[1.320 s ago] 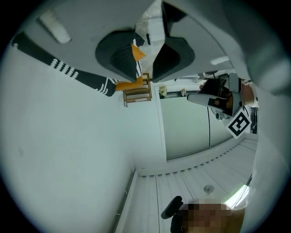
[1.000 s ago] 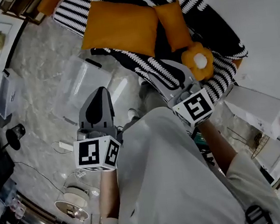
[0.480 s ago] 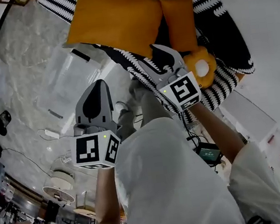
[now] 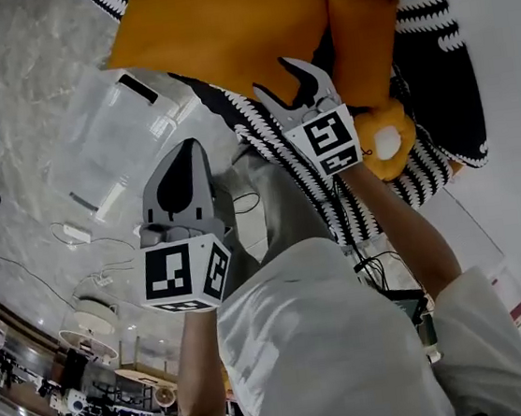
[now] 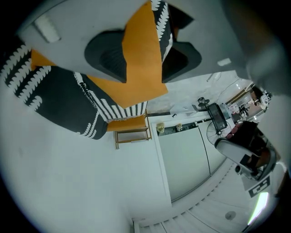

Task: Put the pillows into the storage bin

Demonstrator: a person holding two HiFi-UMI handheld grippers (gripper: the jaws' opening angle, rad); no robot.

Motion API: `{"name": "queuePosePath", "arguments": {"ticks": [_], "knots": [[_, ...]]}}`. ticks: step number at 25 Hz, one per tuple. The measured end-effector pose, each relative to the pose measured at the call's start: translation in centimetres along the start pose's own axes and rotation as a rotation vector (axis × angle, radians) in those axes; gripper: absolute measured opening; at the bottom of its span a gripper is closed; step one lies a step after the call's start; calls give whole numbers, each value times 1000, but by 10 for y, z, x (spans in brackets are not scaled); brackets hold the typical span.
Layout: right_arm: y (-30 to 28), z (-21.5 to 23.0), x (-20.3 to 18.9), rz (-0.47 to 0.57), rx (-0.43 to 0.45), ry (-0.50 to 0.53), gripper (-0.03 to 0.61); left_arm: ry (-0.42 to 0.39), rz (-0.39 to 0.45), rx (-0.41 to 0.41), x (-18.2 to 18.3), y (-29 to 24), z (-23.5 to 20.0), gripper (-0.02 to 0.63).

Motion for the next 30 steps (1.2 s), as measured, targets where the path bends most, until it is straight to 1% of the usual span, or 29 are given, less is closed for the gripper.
{"name": "queuePosePath", "arguments": {"ticks": [4,9,12,13,17,19,22,23,24,25,28,29,30], "knots": [[-34,14,-24,-30,-10,9,250,31,-4,18,-21,-25,-16,9],[-72,27,-65,-87,-28,13,278,73,-35,12,-54,-56,-34,9],[-91,37,-77,-83,-55,46,322,85,-53,3,-69,-73,-39,9],[-96,40,-82,-88,-59,56,326,87,-57,2,-73,-76,-39,9],[-115,54,-103,-147,-77,55,378,96,-62,-3,-81,-87,-40,9],[-125,60,-111,-188,-95,63,385,102,-63,-3,-80,-91,-42,9],[-135,70,-115,-220,-164,83,381,109,-62,3,-78,-94,-46,9],[-137,70,-116,-223,-181,88,368,110,-62,3,-78,-93,-47,9],[-138,70,-116,-222,-189,88,337,111,-61,1,-78,-92,-49,9],[-137,68,-117,-220,-188,81,287,111,-60,-2,-78,-91,-50,9],[-133,64,-115,-206,-180,50,95,112,-59,-6,-84,-87,-53,9],[-132,62,-115,-205,-181,44,42,114,-59,-5,-87,-86,-53,9],[-130,62,-115,-206,-183,38,19,117,-58,-2,-89,-85,-54,9]]}}
Point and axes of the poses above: the fingertips, and each gripper's own axes: y backward along the fingers, z to its right, x out of its top, the point moved 4 cm from there along y, backward along the fingers, and after that the axes turned 3 degrees about -y, right-handed, at the moved point
